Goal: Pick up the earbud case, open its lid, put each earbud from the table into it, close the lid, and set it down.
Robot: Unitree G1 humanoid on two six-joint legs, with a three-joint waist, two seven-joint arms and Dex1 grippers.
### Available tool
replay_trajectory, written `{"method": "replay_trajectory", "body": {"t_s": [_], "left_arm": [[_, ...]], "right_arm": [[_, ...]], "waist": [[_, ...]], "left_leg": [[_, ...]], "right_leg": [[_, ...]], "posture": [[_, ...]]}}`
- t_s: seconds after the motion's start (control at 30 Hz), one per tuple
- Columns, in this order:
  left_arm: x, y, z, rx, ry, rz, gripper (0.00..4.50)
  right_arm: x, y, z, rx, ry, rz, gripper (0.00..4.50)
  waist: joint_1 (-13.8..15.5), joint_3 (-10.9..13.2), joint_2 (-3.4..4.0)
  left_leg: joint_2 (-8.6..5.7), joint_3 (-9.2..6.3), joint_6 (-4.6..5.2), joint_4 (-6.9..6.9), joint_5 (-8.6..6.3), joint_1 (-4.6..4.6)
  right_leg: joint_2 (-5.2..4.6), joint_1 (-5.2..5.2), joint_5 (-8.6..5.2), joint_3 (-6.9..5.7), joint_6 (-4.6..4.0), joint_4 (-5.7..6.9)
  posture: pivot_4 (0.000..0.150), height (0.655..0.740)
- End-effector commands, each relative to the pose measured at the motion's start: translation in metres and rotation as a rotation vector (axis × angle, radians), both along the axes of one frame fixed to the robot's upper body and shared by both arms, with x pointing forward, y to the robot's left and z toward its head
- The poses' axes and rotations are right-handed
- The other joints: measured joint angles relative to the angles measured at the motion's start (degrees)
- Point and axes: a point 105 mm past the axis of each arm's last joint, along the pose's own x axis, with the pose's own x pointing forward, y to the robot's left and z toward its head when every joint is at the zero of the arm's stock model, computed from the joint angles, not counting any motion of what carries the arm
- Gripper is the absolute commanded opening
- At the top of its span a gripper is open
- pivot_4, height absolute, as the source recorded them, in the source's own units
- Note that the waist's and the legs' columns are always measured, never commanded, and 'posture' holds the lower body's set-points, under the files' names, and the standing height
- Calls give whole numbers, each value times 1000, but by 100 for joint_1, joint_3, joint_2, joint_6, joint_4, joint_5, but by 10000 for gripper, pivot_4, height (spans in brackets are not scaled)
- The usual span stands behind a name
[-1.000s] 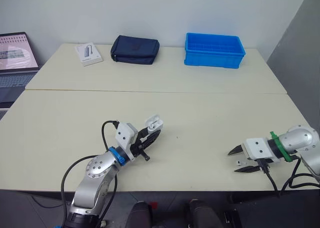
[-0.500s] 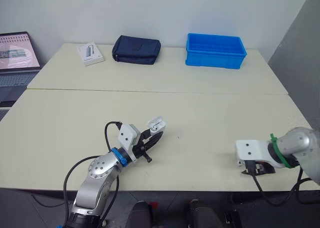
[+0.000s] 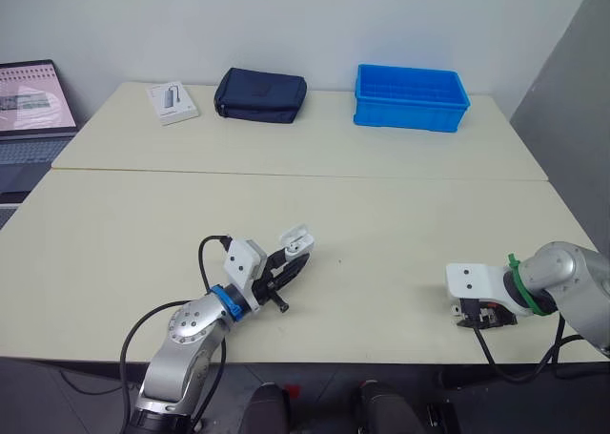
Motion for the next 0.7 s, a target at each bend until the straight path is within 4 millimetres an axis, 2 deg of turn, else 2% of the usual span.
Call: {"method": "replay_trajectory", "body": {"t_s": [0.03,0.1,0.23,0.4,0.5,0.6,0.7], "left_arm": [[-1,-4,15,-18,-55,-14,7915],[-1,-4,15,-18,-55,-16,7915],[-1,-5,14,-8,-57,-28,7915],[1,-4,15,-8,-63,-29,7915],[2,-5,18,-12,-76,-32,7915],[4,-8,22,-20,-94,-41,7915],[7,-11,24,-26,-100,-48,7915]], "right_arm": [[0,-5,-6,-14,9,-25,8312],[1,-2,-5,-4,5,-22,3995],[3,1,2,13,-20,-6,4035],[14,19,29,124,-116,22,4035],[26,46,56,308,-211,26,4035],[42,90,91,637,-343,12,4035],[48,122,116,962,-390,-18,4035]], "waist": [[-3,-2,-3],[-2,-3,-5],[-3,-5,-7],[-4,-3,-4],[-4,-1,-2],[-22,-1,-3],[-12,-1,-1]], "left_leg": [[0,1,0,0,0,2],[-1,3,0,1,0,6],[0,3,0,1,0,7],[0,5,0,-2,0,6],[0,3,0,-5,0,4],[5,-1,0,-5,0,2],[10,-17,0,-10,0,-5]], "right_leg": [[0,1,0,1,0,0],[-1,4,0,2,0,0],[-1,5,1,2,0,0],[0,2,1,3,0,2],[1,-1,1,2,0,2],[10,-2,15,2,24,4],[19,-3,18,-7,29,7]], "posture": [[1500,7400],[1500,7400],[1500,7400],[1500,7400],[1500,7400],[1500,7400],[1500,7400]]}}
